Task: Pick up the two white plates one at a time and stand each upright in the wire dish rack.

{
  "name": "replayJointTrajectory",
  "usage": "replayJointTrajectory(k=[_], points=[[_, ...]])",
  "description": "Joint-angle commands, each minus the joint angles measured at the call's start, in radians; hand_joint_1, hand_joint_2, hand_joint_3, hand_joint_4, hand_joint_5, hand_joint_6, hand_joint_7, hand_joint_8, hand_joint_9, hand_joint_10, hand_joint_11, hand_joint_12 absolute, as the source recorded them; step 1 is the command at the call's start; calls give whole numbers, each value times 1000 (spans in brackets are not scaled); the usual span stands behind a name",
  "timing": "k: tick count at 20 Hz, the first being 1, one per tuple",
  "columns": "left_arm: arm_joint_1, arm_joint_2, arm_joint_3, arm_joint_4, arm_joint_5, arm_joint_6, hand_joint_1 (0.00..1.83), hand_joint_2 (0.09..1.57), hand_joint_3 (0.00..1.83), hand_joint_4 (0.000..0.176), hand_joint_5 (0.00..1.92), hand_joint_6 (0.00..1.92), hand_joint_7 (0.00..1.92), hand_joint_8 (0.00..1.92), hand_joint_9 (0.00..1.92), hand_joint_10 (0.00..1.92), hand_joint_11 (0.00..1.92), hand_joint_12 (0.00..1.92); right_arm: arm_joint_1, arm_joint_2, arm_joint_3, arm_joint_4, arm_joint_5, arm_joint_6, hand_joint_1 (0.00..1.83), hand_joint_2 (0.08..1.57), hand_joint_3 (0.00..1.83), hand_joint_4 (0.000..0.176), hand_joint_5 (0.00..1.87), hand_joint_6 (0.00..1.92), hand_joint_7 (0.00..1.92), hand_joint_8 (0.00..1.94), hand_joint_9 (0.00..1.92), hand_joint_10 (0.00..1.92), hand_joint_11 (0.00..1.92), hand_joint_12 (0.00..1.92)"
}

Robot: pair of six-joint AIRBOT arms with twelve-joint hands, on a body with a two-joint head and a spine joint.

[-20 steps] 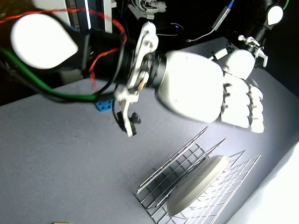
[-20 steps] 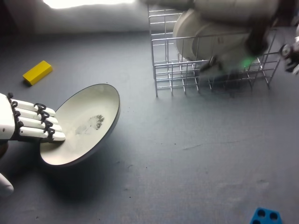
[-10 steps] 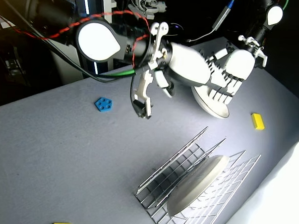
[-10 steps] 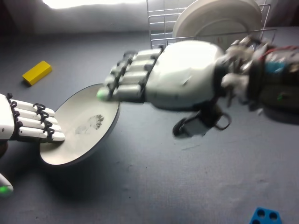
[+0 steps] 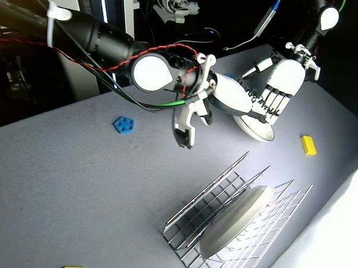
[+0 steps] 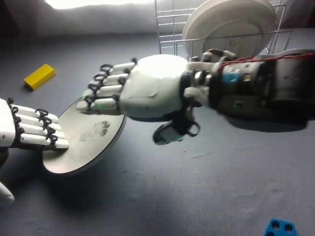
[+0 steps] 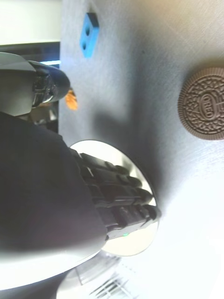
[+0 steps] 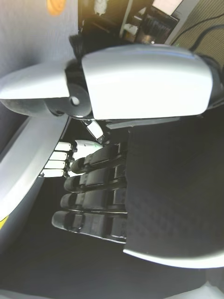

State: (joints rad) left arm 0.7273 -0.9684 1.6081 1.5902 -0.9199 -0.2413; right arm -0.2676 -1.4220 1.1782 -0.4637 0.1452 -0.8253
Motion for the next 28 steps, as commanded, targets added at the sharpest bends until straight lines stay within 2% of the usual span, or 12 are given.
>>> replayJointTrajectory(k=[1, 11, 15, 17, 19, 23, 25, 26, 28], points=[[8, -16, -1, 30, -33, -11, 0, 1023, 0, 0, 12, 1, 0, 0, 0, 0, 0, 0, -3, -10, 9, 8, 98, -3, 1250, 975, 2, 0, 0, 0, 0, 0, 0, 0, 0, 162], [6, -30, 10, 31, -36, -11, 0, 1041, 4, 0, 2, 0, 0, 0, 0, 0, 0, 0, -37, -166, 166, 9, 131, -2, 1234, 981, 3, 0, 0, 0, 0, 0, 0, 0, 0, 144], [5, -33, 14, 31, -38, -11, 0, 1047, 6, 0, 20, 7, 0, 0, 0, 0, 0, 0, -37, -217, 225, 46, 136, -1, 1259, 993, 0, 0, 0, 0, 0, 0, 0, 0, 7, 48], [4, -35, 16, 31, -38, -11, 0, 1044, 4, 0, 21, 6, 0, 0, 0, 0, 0, 0, -37, -232, 248, 79, 147, 0, 1254, 985, 0, 0, 0, 0, 0, 0, 0, 0, 0, 165], [3, -38, 18, 31, -40, -11, 0, 1039, 1, 0, 22, 5, 0, 0, 0, 0, 0, 0, -34, -242, 258, 91, 157, 0, 1219, 998, 3, 0, 0, 0, 0, 0, 0, 0, 0, 140], [2, -41, 21, 31, -41, -11, 0, 1048, 4, 0, 8, 0, 0, 0, 0, 0, 0, 0, -20, -257, 268, 91, 169, 0, 1211, 1002, 3, 0, 141, 17, 71, 8, 70, 12, 0, 477], [1, -43, 22, 31, -41, -12, 0, 1050, 5, 0, 13, 3, 0, 0, 0, 0, 0, 0, -17, -261, 271, 92, 182, 0, 1211, 1022, 3, 0, 296, 26, 191, 14, 169, 20, 0, 764], [1, -43, 23, 31, -41, -12, 0, 1048, 3, 0, 9, 1, 0, 0, 0, 0, 0, 0, -17, -262, 271, 94, 186, 1, 1174, 1046, 6, 0, 409, 32, 328, 17, 288, 38, 0, 1013], [0, -44, 24, 31, -41, -12, 0, 1041, 0, 0, 14, 3, 0, 0, 0, 0, 0, 0, -19, -263, 271, 108, 187, 1, 1215, 1067, 2, 0, 501, 14, 441, 7, 398, 25, 0, 1160]])
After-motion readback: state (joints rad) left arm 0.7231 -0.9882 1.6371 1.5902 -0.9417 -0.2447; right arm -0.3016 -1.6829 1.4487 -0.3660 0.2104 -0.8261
